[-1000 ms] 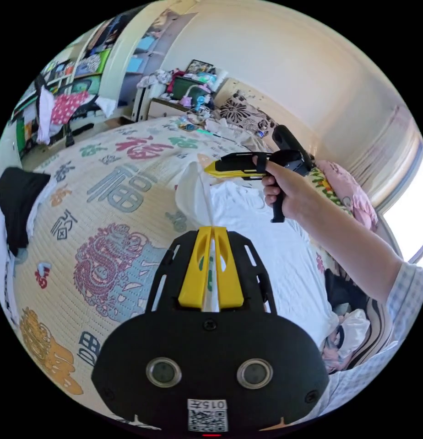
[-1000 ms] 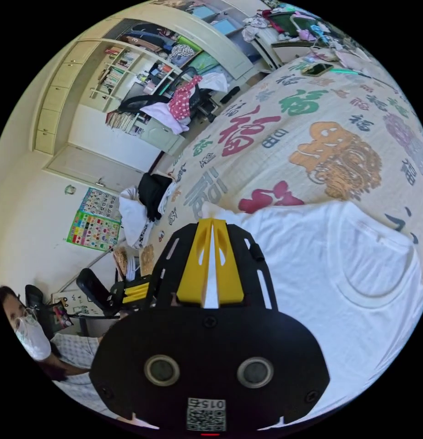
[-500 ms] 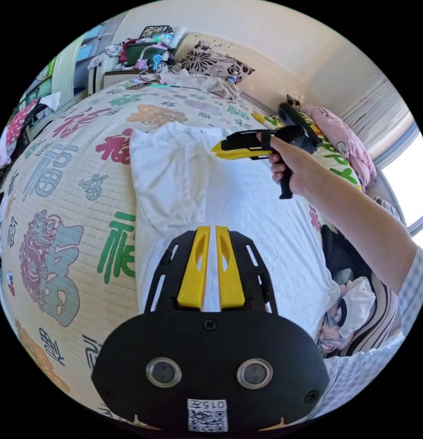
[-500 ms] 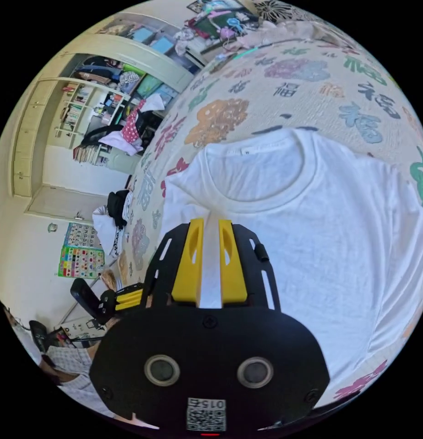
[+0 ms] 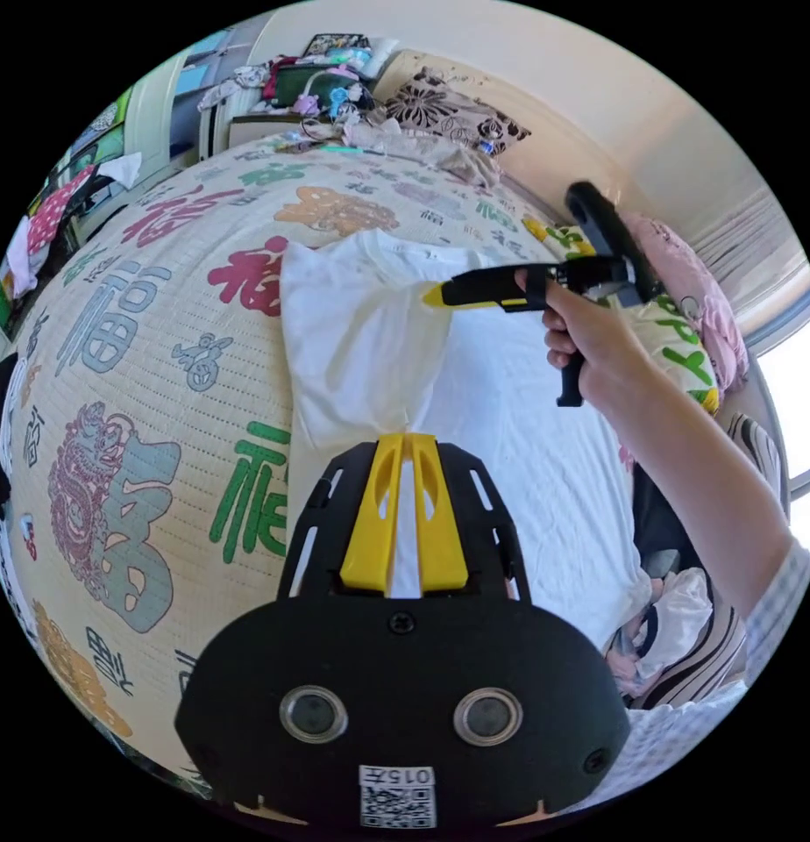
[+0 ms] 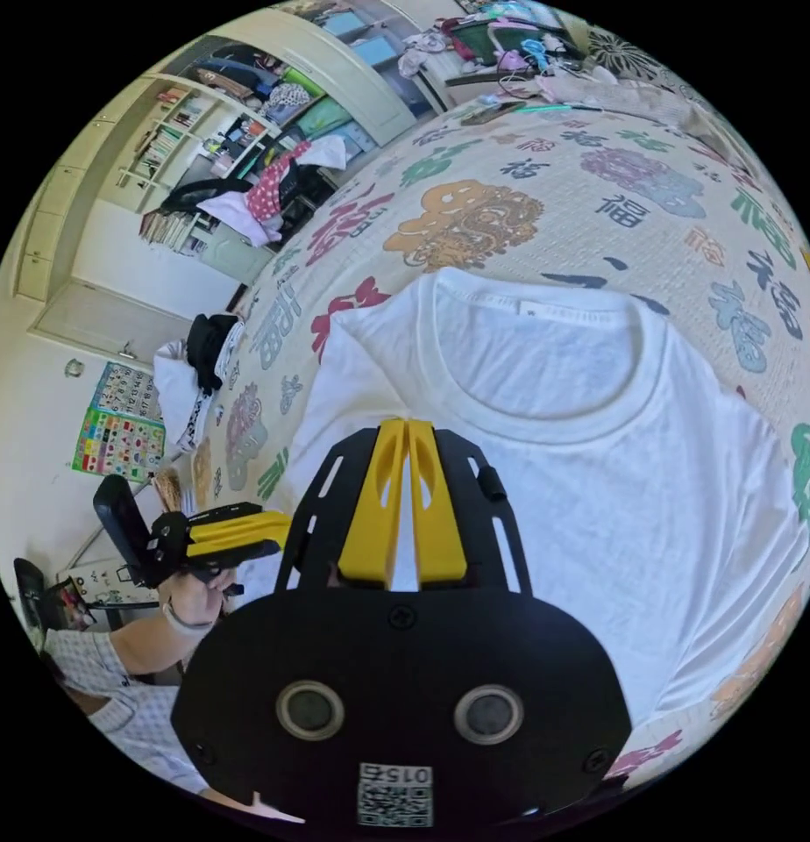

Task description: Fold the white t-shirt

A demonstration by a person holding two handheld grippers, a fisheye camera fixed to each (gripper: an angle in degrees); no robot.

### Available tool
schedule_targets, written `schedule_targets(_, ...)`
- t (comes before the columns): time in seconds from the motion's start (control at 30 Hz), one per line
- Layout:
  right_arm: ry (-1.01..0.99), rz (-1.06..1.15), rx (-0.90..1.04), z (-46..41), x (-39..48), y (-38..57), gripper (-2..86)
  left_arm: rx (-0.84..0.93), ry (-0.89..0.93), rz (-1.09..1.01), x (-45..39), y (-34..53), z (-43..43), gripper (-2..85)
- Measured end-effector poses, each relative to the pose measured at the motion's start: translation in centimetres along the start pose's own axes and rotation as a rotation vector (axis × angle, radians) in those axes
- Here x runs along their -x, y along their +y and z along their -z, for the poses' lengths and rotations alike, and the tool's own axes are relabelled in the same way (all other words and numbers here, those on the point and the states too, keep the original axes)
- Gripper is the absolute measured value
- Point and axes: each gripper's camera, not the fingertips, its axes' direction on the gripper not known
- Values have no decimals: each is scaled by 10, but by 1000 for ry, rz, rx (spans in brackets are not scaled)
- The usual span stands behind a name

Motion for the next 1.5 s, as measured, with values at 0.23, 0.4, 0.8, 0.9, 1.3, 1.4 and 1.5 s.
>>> schedule_targets(0.23,-73,46,33,44,-48,48,41,-1,2,-92,-39,1,-35,4)
schedule_targets(0.4,-76,28,-43,101,-78,94,64,-4,24,-78,-56,-9,-56,9)
schedule_targets(0.8,-18,-547,-314,239,-247,246,108,99,-85,-72,-102,-59,-161,7)
schedule_targets(0.9,-106,-539,-347,248,-265,261,107,118,-28,-11,-104,-67,-171,-1)
schedule_targets(1.3,-405,-189,-449,277,-308,294,42,44,41,-313,-270,-196,-207,28)
schedule_targets(1.4,-521,-129,-625,288,-328,318,12,103,16,-385,-327,-245,-256,51)
schedule_targets(1.5,-627,-122,-783,298,-347,338,6,158,-22,-451,-381,-289,-317,68)
